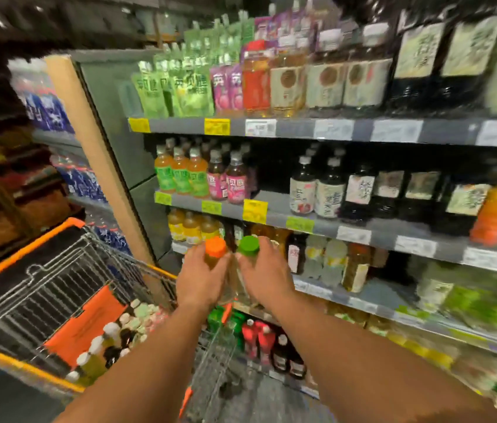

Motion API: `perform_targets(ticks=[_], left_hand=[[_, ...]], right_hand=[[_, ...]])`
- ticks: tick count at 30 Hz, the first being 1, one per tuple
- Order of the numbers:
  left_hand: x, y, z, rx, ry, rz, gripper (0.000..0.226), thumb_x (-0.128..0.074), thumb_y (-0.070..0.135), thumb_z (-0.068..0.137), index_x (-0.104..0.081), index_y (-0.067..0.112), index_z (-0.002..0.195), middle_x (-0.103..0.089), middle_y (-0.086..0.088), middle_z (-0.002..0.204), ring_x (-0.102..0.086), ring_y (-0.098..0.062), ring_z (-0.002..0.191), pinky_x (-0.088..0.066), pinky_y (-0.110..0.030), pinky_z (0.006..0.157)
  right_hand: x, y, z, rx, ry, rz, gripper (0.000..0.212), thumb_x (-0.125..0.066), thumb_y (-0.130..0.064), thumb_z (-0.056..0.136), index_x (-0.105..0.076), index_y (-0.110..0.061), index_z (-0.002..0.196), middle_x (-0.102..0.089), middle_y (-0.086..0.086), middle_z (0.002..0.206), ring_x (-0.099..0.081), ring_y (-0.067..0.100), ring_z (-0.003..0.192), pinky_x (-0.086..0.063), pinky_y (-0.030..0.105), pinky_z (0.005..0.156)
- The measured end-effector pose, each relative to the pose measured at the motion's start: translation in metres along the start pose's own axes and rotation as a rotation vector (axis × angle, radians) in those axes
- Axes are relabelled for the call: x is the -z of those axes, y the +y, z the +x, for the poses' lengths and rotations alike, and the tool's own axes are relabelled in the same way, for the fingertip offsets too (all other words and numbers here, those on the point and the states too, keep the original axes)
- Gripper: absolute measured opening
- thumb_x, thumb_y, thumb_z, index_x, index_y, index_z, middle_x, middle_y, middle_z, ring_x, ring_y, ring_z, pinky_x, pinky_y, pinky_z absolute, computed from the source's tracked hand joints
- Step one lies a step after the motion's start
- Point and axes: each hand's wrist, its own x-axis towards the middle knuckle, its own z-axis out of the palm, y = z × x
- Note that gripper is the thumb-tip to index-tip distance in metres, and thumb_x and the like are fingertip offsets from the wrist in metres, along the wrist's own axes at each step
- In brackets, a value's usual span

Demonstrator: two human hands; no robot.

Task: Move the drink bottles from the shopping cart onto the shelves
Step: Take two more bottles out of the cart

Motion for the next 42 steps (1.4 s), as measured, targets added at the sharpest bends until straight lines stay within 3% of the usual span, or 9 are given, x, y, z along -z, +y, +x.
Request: perform_targets(ticks=[3, 10, 16, 21, 26, 33, 37, 42], left_hand=[[-0.045, 0.059, -0.027, -0.054, -0.089, -0.042, 0.035, -0.059, 0.059, 0.086, -0.061, 0.03, 0.107, -0.06, -0.001, 0.109, -0.059, -0.029, 0.103, -0.047, -0.041, 0.083], [-0.146, 0.179, -0.112, -0.174, -0.304, -0.145, 0.038, -0.056, 0.065, 0.082, -0.059, 0.03, 0.098, -0.06, 0.004, 0.097, -0.06, -0.023, 0.095, -0.049, -0.039, 0.081], [-0.193, 0.235, -0.153, -0.215, -0.402, -0.182, 0.043, -0.048, 0.073, 0.077, -0.058, 0.036, 0.096, -0.057, 0.007, 0.099, -0.057, -0.019, 0.095, -0.047, -0.037, 0.082], [-0.22, 0.241, -0.146, -0.201, -0.464, -0.183, 0.039, -0.053, 0.067, 0.081, -0.062, 0.036, 0.104, -0.058, 0.009, 0.102, -0.057, -0.018, 0.099, -0.048, -0.041, 0.089], [-0.255, 0.226, -0.121, -0.177, -0.499, -0.196, 0.031, -0.064, 0.051, 0.087, -0.06, 0.035, 0.113, -0.059, 0.008, 0.11, -0.057, -0.019, 0.106, -0.046, -0.038, 0.093], [-0.295, 0.197, -0.082, -0.102, -0.569, -0.278, 0.031, -0.062, 0.03, 0.091, -0.041, 0.052, 0.102, -0.058, 0.012, 0.107, -0.058, -0.019, 0.098, -0.05, -0.044, 0.087], [-0.313, 0.186, -0.067, -0.096, -0.634, -0.26, 0.038, -0.062, 0.022, 0.093, -0.04, 0.049, 0.108, -0.058, 0.007, 0.11, -0.058, -0.02, 0.1, -0.05, -0.045, 0.088], [-0.335, 0.18, -0.057, -0.059, -0.672, -0.264, 0.039, -0.065, 0.017, 0.091, -0.042, 0.043, 0.108, -0.061, 0.007, 0.109, -0.059, -0.019, 0.1, -0.051, -0.044, 0.09]], right_hand=[[0.066, 0.047, -0.018, -0.069, 0.083, -0.019, 0.048, -0.051, -0.058, 0.088, -0.045, -0.024, 0.122, -0.058, 0.004, 0.118, -0.056, 0.03, 0.109, -0.047, 0.041, 0.087], [0.204, 0.157, -0.073, -0.193, 0.243, -0.087, 0.04, -0.055, -0.053, 0.089, -0.047, -0.024, 0.116, -0.06, 0.004, 0.111, -0.061, 0.029, 0.102, -0.047, 0.039, 0.08], [0.263, 0.214, -0.097, -0.256, 0.293, -0.13, 0.033, -0.055, -0.049, 0.09, -0.047, -0.026, 0.112, -0.061, 0.002, 0.106, -0.062, 0.028, 0.096, -0.051, 0.04, 0.076], [0.263, 0.24, -0.09, -0.259, 0.277, -0.136, 0.032, -0.054, -0.049, 0.09, -0.046, -0.024, 0.108, -0.061, 0.003, 0.102, -0.062, 0.028, 0.094, -0.051, 0.04, 0.075], [0.241, 0.264, -0.062, -0.266, 0.283, -0.195, 0.029, -0.057, -0.046, 0.089, -0.048, -0.023, 0.105, -0.062, 0.003, 0.093, -0.046, 0.026, 0.099, -0.044, 0.036, 0.073], [0.194, 0.288, -0.015, -0.378, 0.221, -0.165, 0.038, -0.062, -0.031, 0.089, -0.046, -0.023, 0.122, -0.066, 0.002, 0.103, -0.05, 0.027, 0.102, -0.046, 0.037, 0.079], [0.177, 0.296, 0.006, -0.44, 0.21, -0.135, 0.038, -0.066, -0.024, 0.087, -0.049, -0.02, 0.121, -0.065, 0.003, 0.109, -0.055, 0.029, 0.103, -0.048, 0.036, 0.081], [0.174, 0.307, 0.025, -0.477, 0.209, -0.105, 0.028, -0.065, -0.019, 0.086, -0.05, -0.026, 0.109, -0.064, -0.002, 0.101, -0.062, 0.023, 0.091, -0.05, 0.035, 0.074]])
